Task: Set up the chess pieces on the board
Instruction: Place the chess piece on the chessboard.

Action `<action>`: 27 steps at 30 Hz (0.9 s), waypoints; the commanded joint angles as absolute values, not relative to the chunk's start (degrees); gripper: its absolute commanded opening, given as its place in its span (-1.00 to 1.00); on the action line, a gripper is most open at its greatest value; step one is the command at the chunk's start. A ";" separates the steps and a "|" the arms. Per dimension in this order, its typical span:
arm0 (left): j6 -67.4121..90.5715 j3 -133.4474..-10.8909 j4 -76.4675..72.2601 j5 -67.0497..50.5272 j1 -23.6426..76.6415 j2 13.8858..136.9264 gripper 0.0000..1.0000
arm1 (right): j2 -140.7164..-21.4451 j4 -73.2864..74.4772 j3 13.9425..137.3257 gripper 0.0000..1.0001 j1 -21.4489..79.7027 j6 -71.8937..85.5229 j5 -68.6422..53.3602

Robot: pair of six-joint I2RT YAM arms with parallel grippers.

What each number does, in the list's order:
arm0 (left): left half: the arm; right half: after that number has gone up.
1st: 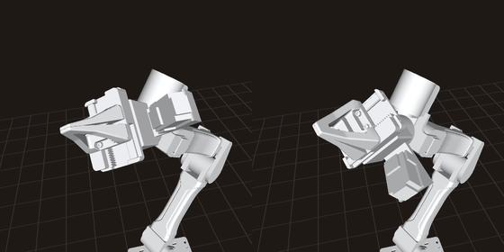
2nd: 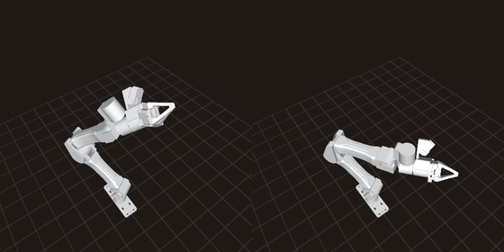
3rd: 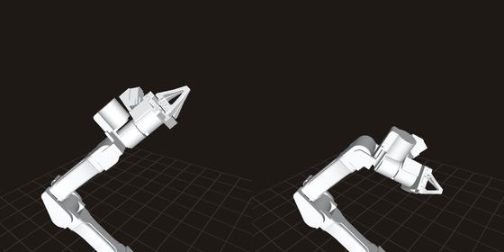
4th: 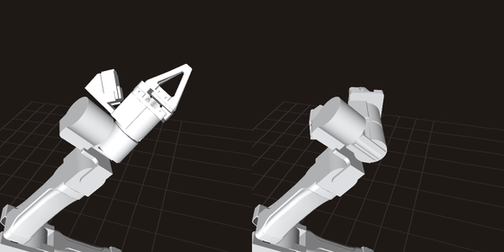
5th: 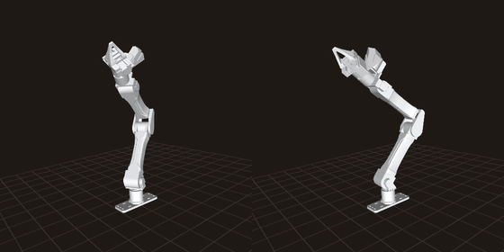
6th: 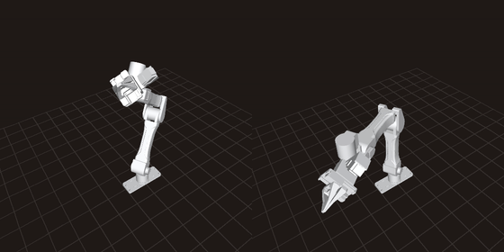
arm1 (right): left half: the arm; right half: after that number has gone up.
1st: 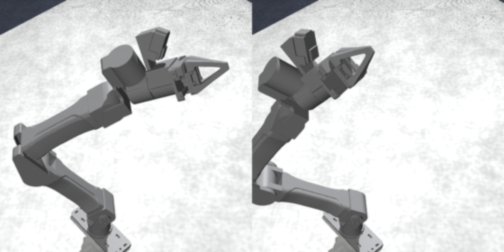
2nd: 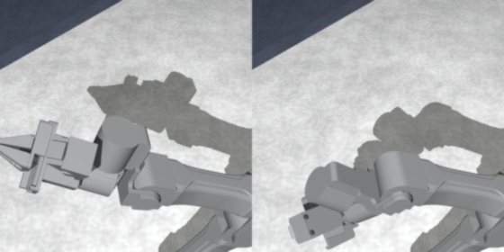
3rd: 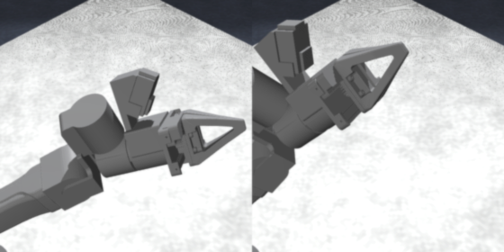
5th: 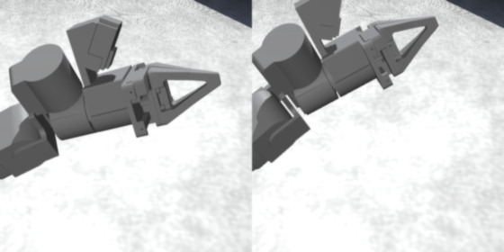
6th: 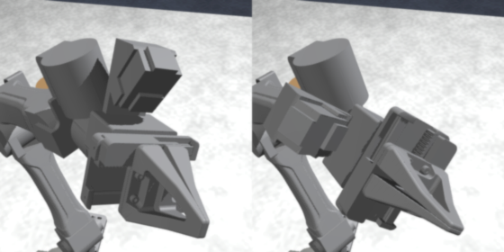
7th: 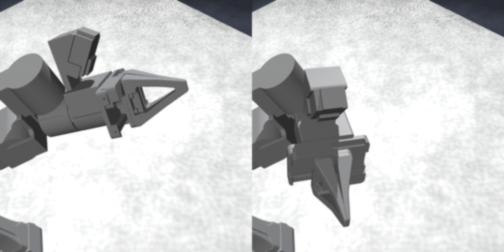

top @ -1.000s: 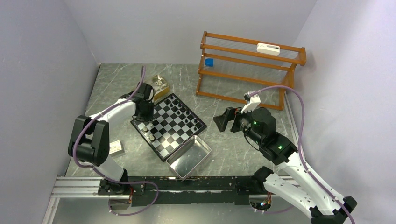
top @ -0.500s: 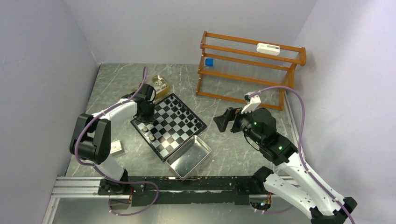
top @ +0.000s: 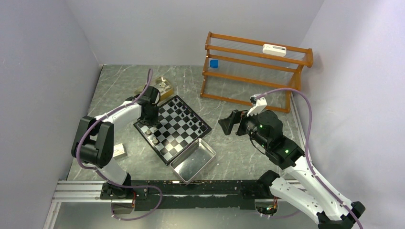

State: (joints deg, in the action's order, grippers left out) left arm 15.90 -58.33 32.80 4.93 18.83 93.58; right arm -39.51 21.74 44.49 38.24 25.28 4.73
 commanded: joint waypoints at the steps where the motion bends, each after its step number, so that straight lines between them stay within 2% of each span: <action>1: 16.26 -58.36 34.41 6.92 19.83 93.54 -0.65 | -39.12 21.70 44.25 1.00 38.41 25.18 5.35; 27: 16.43 -58.44 34.88 8.15 20.61 93.18 -0.61 | -38.93 21.53 44.03 1.00 38.47 25.41 5.14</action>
State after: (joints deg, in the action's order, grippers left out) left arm 16.08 -58.33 33.01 6.85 19.84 93.58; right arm -39.62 21.71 44.36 38.24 25.30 4.71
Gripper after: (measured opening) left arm 0.199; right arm 0.997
